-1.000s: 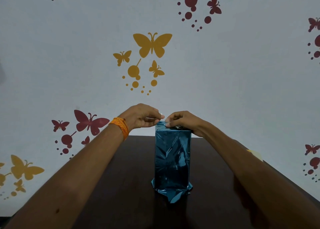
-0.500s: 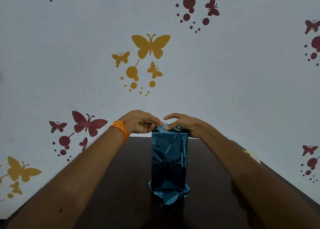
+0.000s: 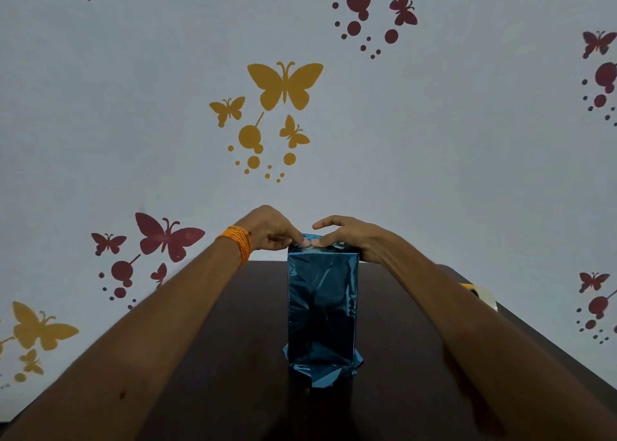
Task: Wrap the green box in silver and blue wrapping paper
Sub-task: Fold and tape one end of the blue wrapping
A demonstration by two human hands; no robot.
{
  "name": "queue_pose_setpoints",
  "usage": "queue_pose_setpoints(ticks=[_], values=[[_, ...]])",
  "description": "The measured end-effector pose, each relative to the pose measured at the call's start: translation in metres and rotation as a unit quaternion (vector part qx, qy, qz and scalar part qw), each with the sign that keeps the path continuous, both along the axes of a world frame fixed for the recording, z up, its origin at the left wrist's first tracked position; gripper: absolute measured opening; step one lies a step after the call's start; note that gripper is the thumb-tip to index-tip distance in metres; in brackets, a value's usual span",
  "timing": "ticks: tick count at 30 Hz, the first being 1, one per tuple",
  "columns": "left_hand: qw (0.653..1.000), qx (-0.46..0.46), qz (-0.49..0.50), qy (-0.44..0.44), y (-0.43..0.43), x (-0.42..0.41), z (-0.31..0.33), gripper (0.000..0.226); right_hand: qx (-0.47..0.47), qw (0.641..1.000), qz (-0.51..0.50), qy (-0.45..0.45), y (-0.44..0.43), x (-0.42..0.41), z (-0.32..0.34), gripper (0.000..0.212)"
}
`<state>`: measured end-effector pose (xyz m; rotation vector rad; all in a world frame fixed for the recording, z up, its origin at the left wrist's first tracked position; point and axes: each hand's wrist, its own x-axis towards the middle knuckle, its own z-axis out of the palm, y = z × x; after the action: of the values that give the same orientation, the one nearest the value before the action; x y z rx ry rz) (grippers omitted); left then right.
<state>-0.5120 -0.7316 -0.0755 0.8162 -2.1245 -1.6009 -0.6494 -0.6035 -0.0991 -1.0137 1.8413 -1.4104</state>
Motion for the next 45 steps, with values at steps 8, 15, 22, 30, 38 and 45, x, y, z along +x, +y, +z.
queue_pose_setpoints(ticks=[8,15,22,30,38,45], values=[[0.998,-0.055,0.008,-0.04,-0.002,-0.002,0.0,0.027,0.004,1.0,0.006,-0.007,0.002,0.001,0.001,0.039],[0.999,-0.033,0.025,-0.007,-0.013,-0.002,-0.016,0.04,0.003,1.0,0.008,-0.012,0.002,0.001,-0.001,0.045],[0.983,0.143,0.01,0.116,-0.02,0.003,-0.044,0.039,-0.004,1.0,0.004,-0.006,0.0,0.0,-0.003,0.047],[0.977,0.156,-0.032,0.144,-0.006,-0.004,-0.058,0.03,-0.006,1.0,0.003,0.003,0.0,-0.003,-0.007,0.045],[0.957,0.202,-0.029,0.206,-0.017,0.0,-0.075,0.041,-0.006,1.0,0.006,-0.002,0.002,-0.002,-0.007,0.043],[0.942,0.24,-0.075,0.222,-0.001,-0.008,-0.108,0.048,-0.009,1.0,0.003,0.004,0.004,-0.001,-0.007,0.039]])
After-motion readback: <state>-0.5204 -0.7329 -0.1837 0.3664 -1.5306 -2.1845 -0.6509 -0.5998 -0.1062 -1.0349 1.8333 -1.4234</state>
